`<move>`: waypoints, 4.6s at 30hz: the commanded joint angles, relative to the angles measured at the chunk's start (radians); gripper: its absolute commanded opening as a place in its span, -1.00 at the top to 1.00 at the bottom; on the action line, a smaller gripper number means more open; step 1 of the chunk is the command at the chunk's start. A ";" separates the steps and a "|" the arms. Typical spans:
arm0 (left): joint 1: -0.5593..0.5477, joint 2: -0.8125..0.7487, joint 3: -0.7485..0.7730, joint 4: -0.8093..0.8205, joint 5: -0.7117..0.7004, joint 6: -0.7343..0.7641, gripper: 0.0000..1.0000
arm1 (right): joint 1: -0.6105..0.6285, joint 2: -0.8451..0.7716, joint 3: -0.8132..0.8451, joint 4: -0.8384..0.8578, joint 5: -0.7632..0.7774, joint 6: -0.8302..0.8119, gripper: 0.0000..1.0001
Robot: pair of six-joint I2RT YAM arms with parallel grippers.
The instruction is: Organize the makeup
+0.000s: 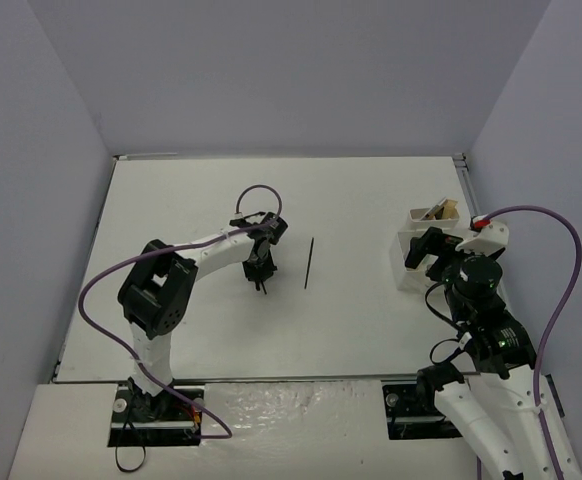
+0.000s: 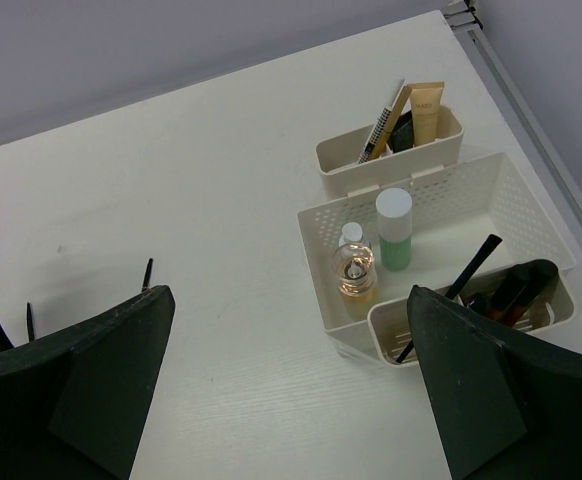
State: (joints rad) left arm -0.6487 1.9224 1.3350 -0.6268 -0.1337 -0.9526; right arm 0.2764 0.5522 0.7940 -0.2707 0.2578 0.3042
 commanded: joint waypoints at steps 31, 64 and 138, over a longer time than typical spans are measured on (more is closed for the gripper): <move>-0.372 -0.650 -0.201 0.669 0.127 0.736 1.00 | 0.089 0.281 0.267 0.107 -0.846 0.050 -0.84; -0.457 -0.682 -0.172 0.719 0.161 0.871 1.00 | 0.158 0.323 0.205 0.150 -0.763 0.101 0.71; -0.180 -0.621 -0.370 0.451 0.037 0.410 -0.93 | -0.115 0.284 0.021 0.044 0.238 0.078 -0.51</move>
State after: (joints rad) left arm -0.8356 1.2617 0.8546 -0.2139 -0.1088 -0.5147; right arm 0.1688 0.8729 0.7530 -0.2389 0.4884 0.3935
